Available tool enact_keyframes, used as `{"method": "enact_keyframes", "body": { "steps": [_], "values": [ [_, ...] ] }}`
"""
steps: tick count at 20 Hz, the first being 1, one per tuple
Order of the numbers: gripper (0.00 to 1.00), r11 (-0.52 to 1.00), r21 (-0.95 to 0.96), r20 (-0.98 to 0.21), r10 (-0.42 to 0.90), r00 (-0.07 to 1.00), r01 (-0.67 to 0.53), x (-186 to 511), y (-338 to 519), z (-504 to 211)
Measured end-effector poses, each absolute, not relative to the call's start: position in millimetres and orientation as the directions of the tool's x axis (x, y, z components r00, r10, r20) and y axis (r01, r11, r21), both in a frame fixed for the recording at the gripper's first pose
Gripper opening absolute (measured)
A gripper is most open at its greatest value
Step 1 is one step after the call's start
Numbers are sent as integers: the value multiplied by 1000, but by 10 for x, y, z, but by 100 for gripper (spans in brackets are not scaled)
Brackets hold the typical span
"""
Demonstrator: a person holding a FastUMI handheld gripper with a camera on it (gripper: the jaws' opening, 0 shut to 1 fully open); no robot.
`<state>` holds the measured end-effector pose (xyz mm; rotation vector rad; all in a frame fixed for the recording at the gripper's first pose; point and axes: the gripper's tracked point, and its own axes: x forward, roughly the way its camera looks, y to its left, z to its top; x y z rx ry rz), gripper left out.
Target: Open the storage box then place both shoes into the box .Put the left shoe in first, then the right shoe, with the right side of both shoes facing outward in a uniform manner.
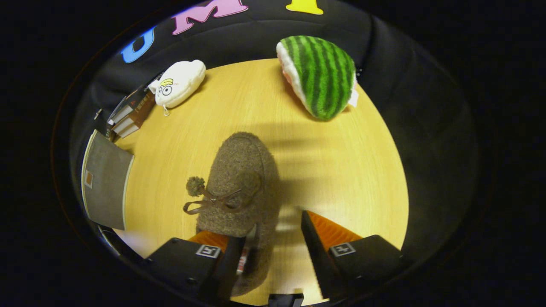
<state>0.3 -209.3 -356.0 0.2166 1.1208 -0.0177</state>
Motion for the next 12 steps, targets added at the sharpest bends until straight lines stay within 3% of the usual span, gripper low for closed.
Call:
{"method": "enact_keyframes", "body": {
  "steps": [2, 4, 6, 7, 12],
  "values": [
    [38, 979, 158, -898, 87, 432, 131, 33, -2112, -3602],
    [29, 973, 160, -898, 73, 433, 168, 31, -2164, -3551],
    [10, 964, 160, -896, 52, 441, 212, 53, -2207, -3587],
    [5, 965, 151, -898, 43, 437, 215, 24, -2203, -3560],
    [5, 968, 158, -880, 50, 473, 193, 26, -2004, -3231]
  ]
}}
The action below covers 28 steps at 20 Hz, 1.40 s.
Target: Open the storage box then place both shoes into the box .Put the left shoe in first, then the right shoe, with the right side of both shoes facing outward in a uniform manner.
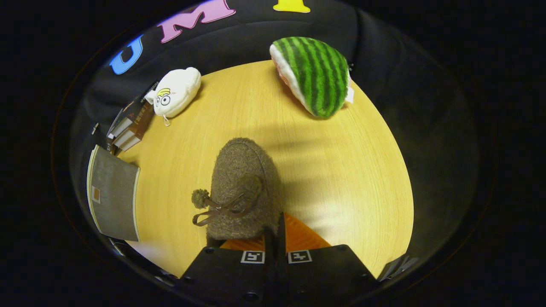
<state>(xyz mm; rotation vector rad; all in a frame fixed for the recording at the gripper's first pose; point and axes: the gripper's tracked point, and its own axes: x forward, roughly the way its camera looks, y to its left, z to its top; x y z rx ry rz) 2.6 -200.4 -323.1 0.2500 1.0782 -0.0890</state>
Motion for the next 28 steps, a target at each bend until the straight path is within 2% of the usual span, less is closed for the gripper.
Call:
{"method": "enact_keyframes", "body": {
  "steps": [7, 13, 24, 28],
  "values": [
    [5, 941, 292, -812, 149, 565, 172, 39, -1343, -2303],
    [5, 867, 451, -744, 234, 626, 212, 70, -590, -1561],
    [5, 838, 526, -667, 303, 681, 142, 251, 1180, -1069],
    [5, 829, 533, -664, 285, 691, 170, 401, 1586, -1140]
  ]
}}
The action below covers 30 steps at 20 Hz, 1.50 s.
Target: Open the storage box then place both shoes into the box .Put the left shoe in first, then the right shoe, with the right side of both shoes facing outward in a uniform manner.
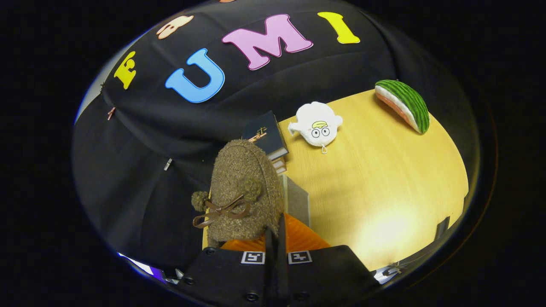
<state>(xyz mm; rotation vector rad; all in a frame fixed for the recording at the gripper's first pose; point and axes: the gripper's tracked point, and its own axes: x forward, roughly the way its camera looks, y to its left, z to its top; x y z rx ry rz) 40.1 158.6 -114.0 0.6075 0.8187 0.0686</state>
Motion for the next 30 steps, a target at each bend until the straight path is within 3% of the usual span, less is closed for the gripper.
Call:
{"method": "enact_keyframes", "body": {
  "steps": [8, 12, 14, 17, 23, 30],
  "values": [
    [6, 849, 459, -733, 196, 651, 261, 409, 1907, -1649],
    [11, 845, 466, -748, 219, 627, 260, 398, 2103, -1696],
    [23, 847, 484, -733, 255, 630, 220, 350, 2218, -1644],
    [98, 847, 509, -686, 290, 668, 155, 312, 2304, -1410],
    [98, 935, 353, -565, 185, 804, 33, 304, 1922, -781],
    [98, 976, 208, -377, 27, 926, 56, 353, 1121, -27]
  ]
}}
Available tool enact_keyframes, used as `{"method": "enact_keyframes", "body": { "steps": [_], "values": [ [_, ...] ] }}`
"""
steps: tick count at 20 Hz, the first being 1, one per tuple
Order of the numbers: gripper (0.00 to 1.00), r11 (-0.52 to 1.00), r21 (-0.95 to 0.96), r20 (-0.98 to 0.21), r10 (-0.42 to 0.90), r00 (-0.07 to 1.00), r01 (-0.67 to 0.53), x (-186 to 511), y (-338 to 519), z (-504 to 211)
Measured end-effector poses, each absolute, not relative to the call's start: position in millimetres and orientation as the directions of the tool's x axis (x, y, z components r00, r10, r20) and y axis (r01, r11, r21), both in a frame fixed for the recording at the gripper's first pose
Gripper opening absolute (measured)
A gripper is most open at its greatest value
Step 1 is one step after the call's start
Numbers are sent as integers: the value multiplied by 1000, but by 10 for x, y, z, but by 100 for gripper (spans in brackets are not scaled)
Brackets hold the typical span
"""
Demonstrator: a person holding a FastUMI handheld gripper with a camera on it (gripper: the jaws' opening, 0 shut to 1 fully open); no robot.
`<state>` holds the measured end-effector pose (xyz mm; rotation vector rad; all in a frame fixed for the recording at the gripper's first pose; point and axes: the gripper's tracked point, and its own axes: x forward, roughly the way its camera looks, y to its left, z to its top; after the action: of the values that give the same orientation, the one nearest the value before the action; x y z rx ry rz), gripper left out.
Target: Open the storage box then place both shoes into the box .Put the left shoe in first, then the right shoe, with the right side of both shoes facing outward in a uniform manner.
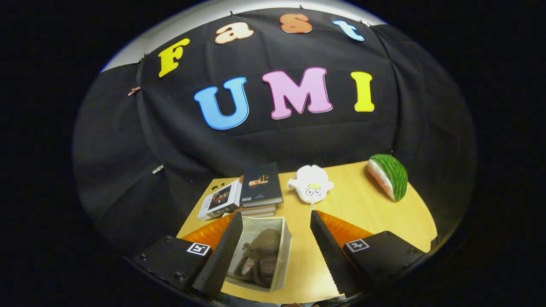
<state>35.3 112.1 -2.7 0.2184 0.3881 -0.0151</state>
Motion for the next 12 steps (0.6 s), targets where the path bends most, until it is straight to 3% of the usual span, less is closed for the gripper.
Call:
{"method": "enact_keyframes", "body": {
  "steps": [12],
  "values": [
    [98, 988, 67, -97, -135, 986, 142, 409, -674, 497]
  ]
}}
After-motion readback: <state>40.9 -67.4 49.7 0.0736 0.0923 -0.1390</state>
